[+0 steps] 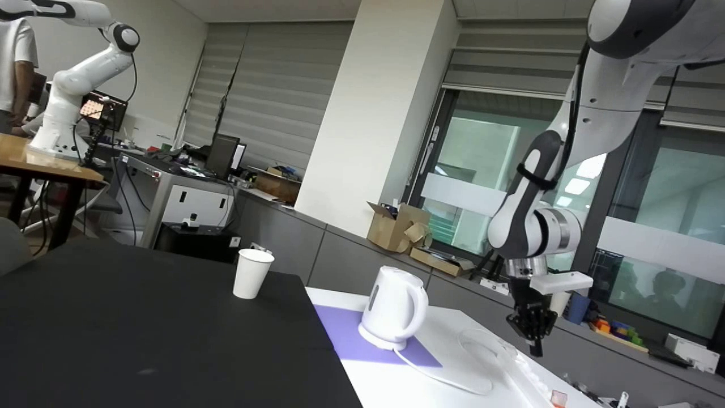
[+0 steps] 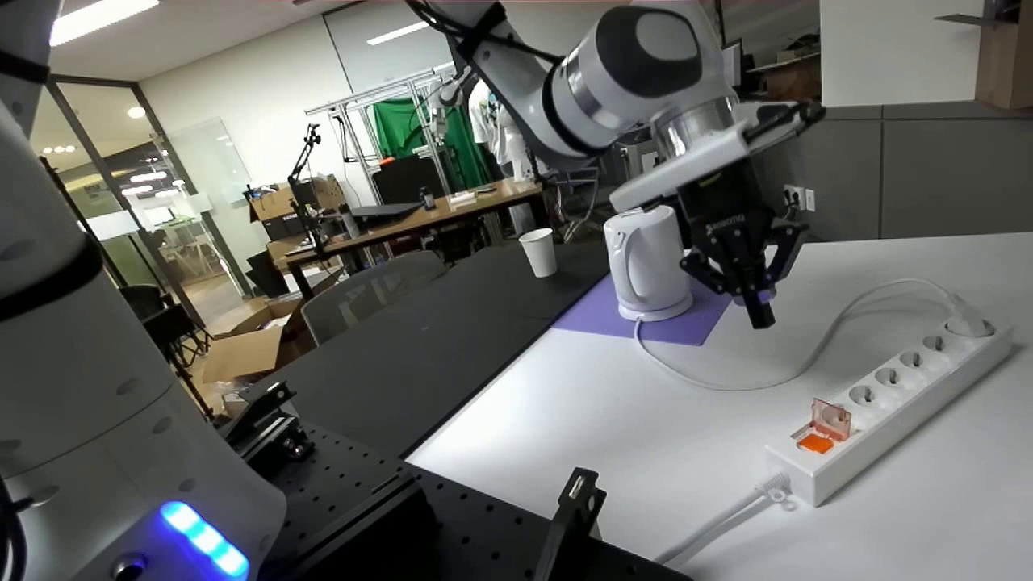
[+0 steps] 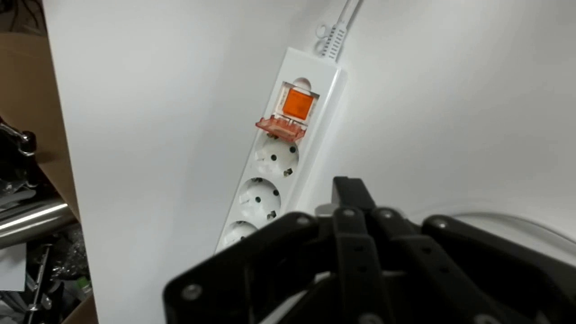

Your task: Turn of the switch of the extension cord

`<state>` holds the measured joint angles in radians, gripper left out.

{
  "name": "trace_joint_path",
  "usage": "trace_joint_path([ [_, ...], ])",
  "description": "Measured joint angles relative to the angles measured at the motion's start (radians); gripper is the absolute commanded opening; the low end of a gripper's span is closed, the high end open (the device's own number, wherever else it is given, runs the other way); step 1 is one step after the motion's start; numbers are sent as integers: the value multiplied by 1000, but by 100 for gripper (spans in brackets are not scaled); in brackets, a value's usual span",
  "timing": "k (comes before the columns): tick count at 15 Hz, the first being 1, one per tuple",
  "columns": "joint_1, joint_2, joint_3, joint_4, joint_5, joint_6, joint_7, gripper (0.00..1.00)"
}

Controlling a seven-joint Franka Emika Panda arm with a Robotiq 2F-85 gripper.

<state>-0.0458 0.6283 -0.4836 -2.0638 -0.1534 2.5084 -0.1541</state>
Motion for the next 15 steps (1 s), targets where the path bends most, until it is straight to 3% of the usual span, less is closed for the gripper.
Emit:
trace_joint_path([
  [4, -24, -48, 37, 137, -94, -278, 9, 53],
  [10, -113, -57, 130, 227, -156, -467, 7, 95],
  [11, -122, -56, 142, 233, -162, -488, 7, 98],
  [12, -130, -56, 153, 238, -164, -507, 7, 82],
  [14, -139, -54, 168, 245, -168, -542, 6, 96],
  [15, -141, -53, 171, 246, -170, -547, 6, 99],
])
